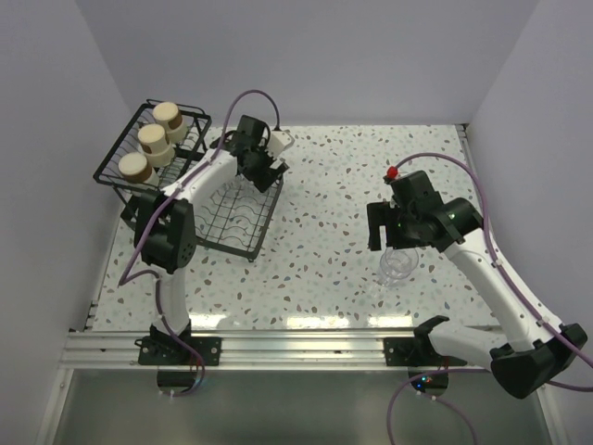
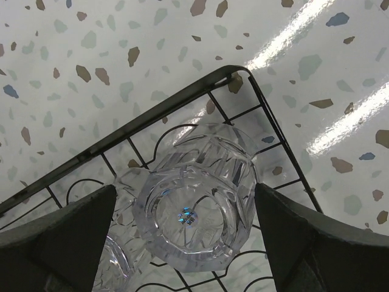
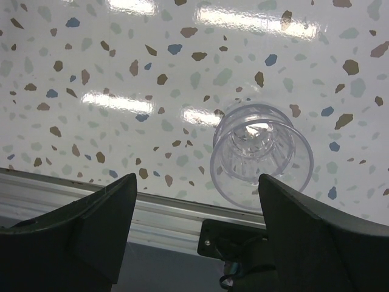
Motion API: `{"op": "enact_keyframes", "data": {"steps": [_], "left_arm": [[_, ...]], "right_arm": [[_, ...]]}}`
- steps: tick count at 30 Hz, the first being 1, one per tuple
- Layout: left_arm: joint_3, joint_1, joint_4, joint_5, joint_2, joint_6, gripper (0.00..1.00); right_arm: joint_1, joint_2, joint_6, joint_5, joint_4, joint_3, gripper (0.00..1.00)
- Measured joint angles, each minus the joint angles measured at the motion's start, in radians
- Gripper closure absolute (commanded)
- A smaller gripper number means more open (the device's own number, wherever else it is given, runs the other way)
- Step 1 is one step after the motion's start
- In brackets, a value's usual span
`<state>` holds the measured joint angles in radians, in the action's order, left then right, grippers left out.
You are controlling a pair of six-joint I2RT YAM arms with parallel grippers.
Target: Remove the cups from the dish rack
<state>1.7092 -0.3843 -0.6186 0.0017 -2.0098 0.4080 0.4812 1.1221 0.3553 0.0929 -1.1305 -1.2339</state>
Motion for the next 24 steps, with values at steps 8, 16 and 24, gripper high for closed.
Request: {"op": "enact_keyframes", "data": {"steps": [8,16,24], "left_arm": [[-0.009,0.012,-0.016,0.038,-0.008,0.000,0.21],[-0.011,0.012,-0.020,0.064,-0.009,0.004,0.81],[-0.009,0.013,-0.083,0.068,0.023,0.003,1.00]], "right_arm": [[0.000,-0.004,-0.002,0.002,0.000,0.000,0.16],[0.000,-0.019,-0.002,0.005,0.000,0.000,0.15],[0.000,-0.043,-0.013,-0.033,0.009,-0.031,0.14]]}}
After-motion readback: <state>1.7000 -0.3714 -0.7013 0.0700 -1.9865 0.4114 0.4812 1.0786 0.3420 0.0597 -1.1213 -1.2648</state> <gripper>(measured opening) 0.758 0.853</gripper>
